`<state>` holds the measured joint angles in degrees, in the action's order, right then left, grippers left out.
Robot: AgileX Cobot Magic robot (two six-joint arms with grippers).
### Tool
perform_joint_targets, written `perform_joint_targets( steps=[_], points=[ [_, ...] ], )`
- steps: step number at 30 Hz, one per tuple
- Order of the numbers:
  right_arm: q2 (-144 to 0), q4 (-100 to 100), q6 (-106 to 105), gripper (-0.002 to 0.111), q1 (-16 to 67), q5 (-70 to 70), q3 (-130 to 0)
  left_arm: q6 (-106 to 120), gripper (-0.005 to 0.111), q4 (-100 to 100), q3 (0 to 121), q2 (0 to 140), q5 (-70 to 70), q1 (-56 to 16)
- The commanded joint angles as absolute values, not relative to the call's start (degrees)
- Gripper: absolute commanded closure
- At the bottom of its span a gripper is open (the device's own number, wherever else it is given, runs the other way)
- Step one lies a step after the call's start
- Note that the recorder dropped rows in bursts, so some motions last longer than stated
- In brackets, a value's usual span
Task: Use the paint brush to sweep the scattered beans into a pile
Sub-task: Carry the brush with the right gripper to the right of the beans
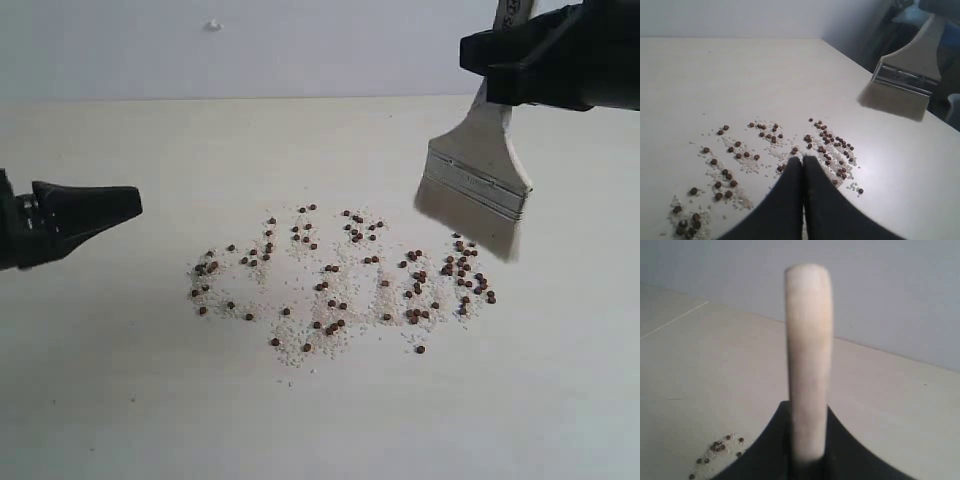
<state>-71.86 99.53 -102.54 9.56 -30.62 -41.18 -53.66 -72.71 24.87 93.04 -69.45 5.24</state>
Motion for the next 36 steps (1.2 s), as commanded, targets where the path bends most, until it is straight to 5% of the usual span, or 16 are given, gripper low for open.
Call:
perform_joint_targets(
  steps=[1,8,17,24,36],
  points=[
    [-71.34,99.95,-101.20,0.108,9.31,-31.23,-40.99,-46.74,0.107,-67.03,17.64,87.88,-69.96,5.54],
    [-71.09,99.95,-99.45,0.108,9.31,-14.85,-42.43,-42.11,0.107,-64.24,7.74,79.90,-69.96,5.54],
    [-71.06,99.95,-97.39,0.108,9.31,-12.35,-43.73,-42.29,0.107,-64.12,0.00,71.26,-69.96,5.54],
    [-71.72,99.95,-95.76,0.108,9.31,3.25,-44.37,-43.62,0.107,-69.21,0.00,67.65,-69.96,5.54],
    [-67.98,83.73,-89.66,0.108,9.31,5.22,-44.88,-43.51,0.107,-71.65,0.00,67.65,-69.96,5.54]
  ],
)
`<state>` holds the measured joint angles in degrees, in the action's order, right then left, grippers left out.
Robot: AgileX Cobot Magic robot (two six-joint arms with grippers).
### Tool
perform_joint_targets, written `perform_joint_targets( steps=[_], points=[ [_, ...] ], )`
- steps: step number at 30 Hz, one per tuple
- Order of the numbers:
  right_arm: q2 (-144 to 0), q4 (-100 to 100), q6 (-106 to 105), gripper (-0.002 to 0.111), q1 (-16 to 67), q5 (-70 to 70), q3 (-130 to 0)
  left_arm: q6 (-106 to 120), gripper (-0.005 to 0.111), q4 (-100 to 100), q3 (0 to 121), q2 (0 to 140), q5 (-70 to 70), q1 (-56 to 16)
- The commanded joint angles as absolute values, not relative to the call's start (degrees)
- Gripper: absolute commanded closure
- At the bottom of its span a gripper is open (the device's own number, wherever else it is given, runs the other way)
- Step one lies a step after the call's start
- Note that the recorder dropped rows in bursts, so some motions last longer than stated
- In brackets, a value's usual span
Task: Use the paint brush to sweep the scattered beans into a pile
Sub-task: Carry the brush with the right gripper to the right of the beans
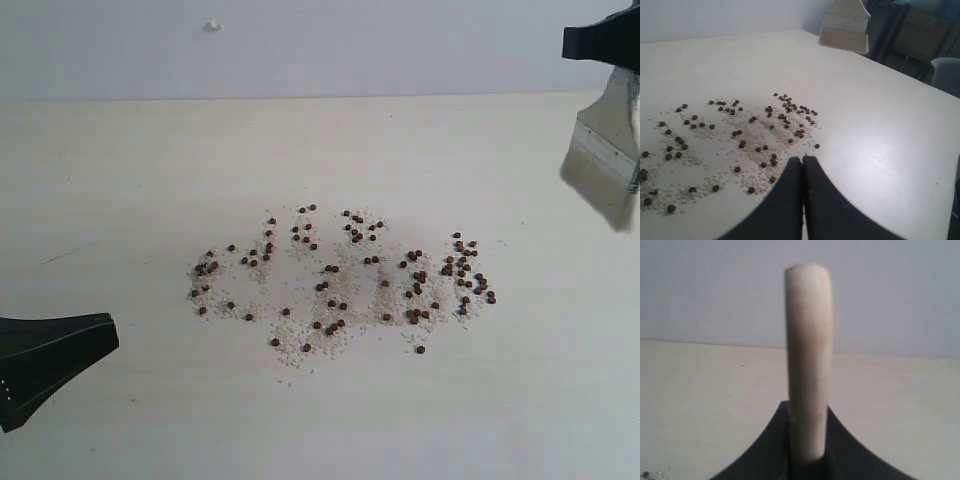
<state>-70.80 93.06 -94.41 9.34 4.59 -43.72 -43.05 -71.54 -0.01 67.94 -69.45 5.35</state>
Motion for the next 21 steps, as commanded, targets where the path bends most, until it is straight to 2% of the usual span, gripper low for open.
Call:
perform_joint_targets(
  steps=[1,3,8,11,15,21],
  points=[
    [-67.25,81.16,-86.62,0.108,9.31,7.56,-44.98,-43.51,0.107,-71.65,0.00,67.65,-69.96,5.54],
    [-65.88,71.61,-73.69,0.108,9.31,12.51,-45.12,-43.51,0.107,-71.65,0.00,67.65,-69.96,5.54],
    [-61.39,25.77,-17.23,0.108,9.31,21.44,-40.52,-43.51,0.107,-71.65,0.00,67.65,-69.96,5.54],
    [-60.63,4.66,7.92,0.108,9.31,28.43,-35.77,-43.51,0.107,-71.65,0.00,67.65,-69.96,5.54],
    [-62.24,-2.83,18.34,0.108,9.31,34.21,-30.86,-43.51,0.107,-71.65,0.00,67.65,-69.96,5.54],
    [-65.87,-1.01,18.66,0.108,9.31,41.04,-25.11,-43.40,0.107,-71.65,0.00,67.65,-69.96,5.54]
  ],
)
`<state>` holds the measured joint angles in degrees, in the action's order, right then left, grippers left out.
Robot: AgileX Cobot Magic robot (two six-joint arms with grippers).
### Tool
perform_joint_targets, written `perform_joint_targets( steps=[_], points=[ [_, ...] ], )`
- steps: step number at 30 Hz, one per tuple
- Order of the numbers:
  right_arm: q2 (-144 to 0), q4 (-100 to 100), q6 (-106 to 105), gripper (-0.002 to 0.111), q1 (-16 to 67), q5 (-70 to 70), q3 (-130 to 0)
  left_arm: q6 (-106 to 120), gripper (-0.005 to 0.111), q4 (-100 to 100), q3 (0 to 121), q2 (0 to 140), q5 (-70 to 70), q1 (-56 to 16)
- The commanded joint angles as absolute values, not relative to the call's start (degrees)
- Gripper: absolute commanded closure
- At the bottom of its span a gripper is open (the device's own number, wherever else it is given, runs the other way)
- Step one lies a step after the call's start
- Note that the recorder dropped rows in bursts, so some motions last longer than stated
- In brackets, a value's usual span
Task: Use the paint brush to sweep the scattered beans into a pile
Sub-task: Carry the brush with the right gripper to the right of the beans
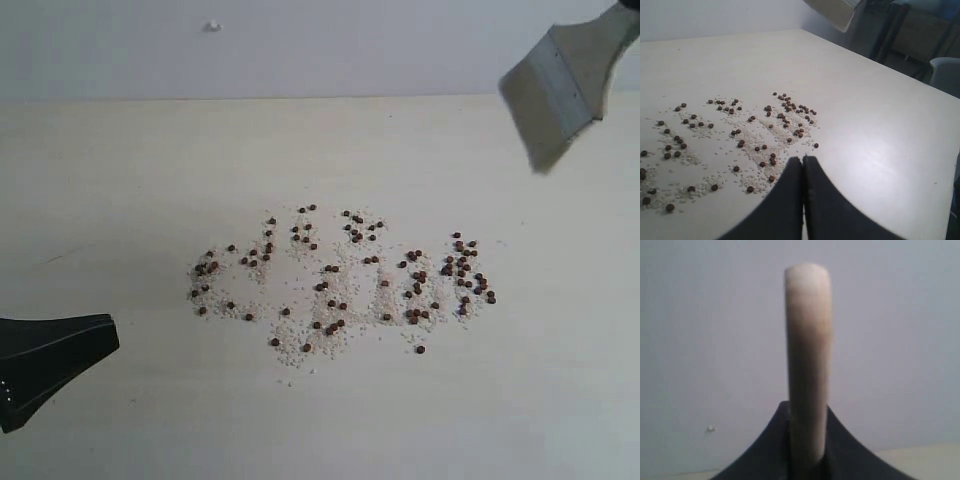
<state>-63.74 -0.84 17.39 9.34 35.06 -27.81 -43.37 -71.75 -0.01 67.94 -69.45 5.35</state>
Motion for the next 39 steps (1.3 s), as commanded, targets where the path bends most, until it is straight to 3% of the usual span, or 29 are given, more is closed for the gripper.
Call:
perform_joint_targets(
  steps=[1,18,33,39],
  points=[
    [-66.69,-0.87,18.50,0.108,9.31,41.87,-24.69,-43.40,0.107,-71.65,0.00,67.65,-69.96,5.54],
    [-77.28,2.80,12.71,0.108,14.08,48.54,-24.38,-43.40,0.107,-71.65,0.00,67.65,-69.96,5.54],
    [-78.71,2.71,12.71,0.108,14.08,49.79,-24.38,-47.49,0.107,-48.78,0.00,60.50,-69.96,9.82],
    [-80.00,2.71,12.60,0.108,14.08,50.32,-24.38,-48.69,0.107,-40.87,0.00,55.18,-53.67,14.92]
  ],
)
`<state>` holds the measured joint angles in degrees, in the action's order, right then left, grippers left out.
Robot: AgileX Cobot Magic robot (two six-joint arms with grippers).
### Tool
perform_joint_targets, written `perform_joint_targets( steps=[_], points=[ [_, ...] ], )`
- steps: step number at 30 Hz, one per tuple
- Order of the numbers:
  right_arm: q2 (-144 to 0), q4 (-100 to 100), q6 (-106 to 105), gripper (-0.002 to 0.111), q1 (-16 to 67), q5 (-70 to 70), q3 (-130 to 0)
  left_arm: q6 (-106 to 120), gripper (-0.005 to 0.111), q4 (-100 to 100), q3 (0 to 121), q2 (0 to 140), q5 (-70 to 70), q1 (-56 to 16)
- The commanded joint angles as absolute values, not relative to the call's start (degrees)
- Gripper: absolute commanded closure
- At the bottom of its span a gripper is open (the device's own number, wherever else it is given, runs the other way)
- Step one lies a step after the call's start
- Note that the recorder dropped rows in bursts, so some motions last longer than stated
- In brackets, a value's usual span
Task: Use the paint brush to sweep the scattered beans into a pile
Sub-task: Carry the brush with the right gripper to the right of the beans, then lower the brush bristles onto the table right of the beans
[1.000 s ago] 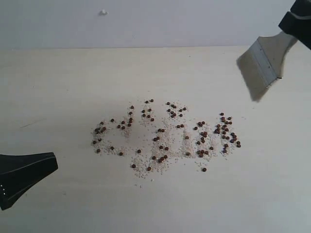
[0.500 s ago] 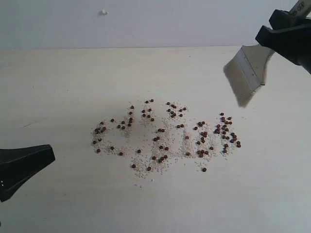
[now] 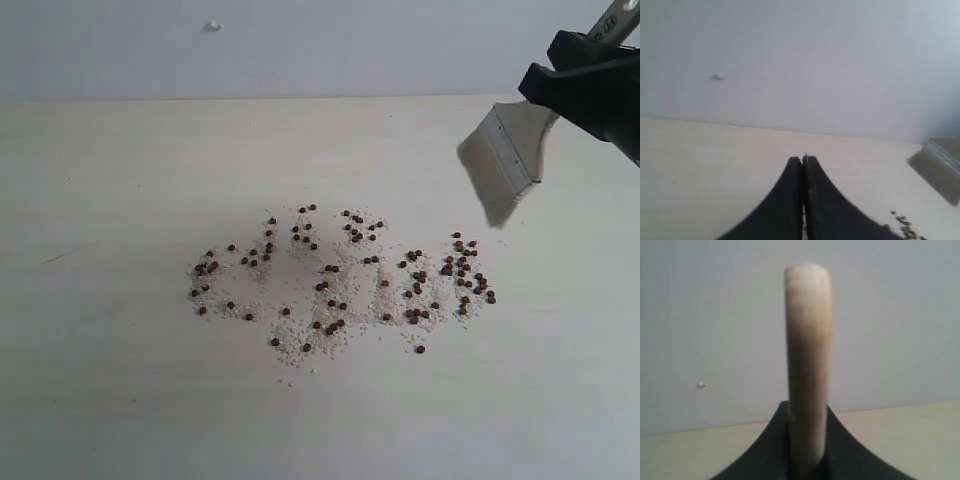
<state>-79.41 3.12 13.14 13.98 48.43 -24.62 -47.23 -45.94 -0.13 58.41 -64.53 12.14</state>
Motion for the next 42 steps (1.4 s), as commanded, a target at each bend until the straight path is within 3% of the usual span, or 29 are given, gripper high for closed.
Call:
perform_joint_targets(
  steps=[1,13,19,26,30,42],
  points=[
    [-80.00,2.71,12.60,0.108,14.08,50.51,-24.38,-48.82,0.107,-40.63,0.00,54.35,-51.91,15.40],
    [-80.38,0.54,14.19,0.108,14.08,51.38,-24.38,-57.98,0.107,-36.22,0.00,36.71,-26.72,18.08],
    [-83.22,3.81,14.61,0.108,14.08,61.23,-21.38,-58.43,0.107,-30.43,0.00,26.89,-8.90,18.08],
    [-84.45,8.71,9.20,0.108,14.08,62.31,-18.58,-58.65,0.107,-30.43,0.00,20.08,-4.55,18.08],
    [-84.30,13.40,4.81,0.108,14.08,69.93,-15.21,-58.65,0.107,-30.43,0.00,19.41,-4.55,18.08],
    [-86.87,12.88,-0.84,0.108,14.08,68.83,-14.16,-58.65,0.107,-30.43,0.00,19.41,-4.55,18.08]
  ],
)
